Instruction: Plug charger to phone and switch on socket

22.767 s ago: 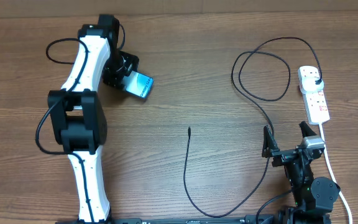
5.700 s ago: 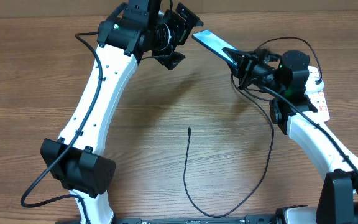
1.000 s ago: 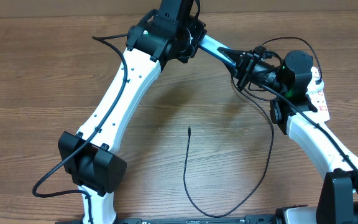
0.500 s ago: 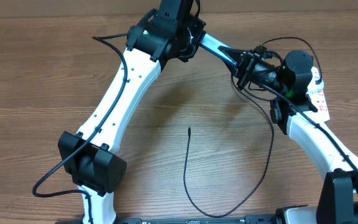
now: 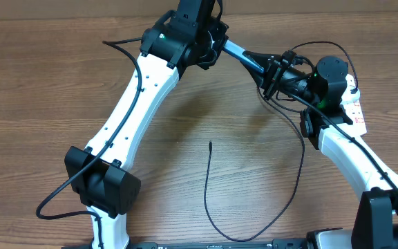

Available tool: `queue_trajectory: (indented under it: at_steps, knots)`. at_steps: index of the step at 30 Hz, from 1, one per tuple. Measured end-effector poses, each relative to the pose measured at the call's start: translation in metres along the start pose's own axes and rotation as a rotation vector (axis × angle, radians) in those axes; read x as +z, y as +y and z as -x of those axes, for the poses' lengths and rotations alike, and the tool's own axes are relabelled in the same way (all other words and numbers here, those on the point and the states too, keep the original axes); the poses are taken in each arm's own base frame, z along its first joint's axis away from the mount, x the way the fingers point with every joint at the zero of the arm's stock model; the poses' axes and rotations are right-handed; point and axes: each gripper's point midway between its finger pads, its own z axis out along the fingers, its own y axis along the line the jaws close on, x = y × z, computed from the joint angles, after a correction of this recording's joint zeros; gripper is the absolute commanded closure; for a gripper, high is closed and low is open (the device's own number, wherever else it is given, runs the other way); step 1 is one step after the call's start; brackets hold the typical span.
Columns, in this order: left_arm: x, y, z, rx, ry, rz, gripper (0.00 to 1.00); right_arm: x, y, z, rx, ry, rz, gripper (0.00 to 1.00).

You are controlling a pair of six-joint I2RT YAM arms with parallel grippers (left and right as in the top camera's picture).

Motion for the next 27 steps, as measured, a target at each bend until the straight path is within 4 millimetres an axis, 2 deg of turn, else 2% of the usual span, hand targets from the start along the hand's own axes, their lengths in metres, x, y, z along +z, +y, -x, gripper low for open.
queue_trajectory:
  at_steps: [17,22,24,27]
  knots:
    - [0.0009,0.0006,0.0003,-0.009,0.0,0.002,0.95,0.0001,-0.0007,-0.0013,0.0,0.007,-0.004,0.82]
    - [0.0009,0.0009,0.0003,-0.008,0.0,0.003,0.96,0.0001,-0.0005,-0.0014,-0.001,0.007,-0.003,0.74]
    - [0.0012,0.0013,0.0003,-0.009,0.0,0.005,0.96,0.0001,-0.0006,-0.0013,-0.001,0.007,-0.003,0.69]
    - [0.0016,0.003,0.0,-0.009,0.001,0.012,0.96,0.0001,-0.0002,-0.0014,-0.003,0.007,-0.002,0.67]
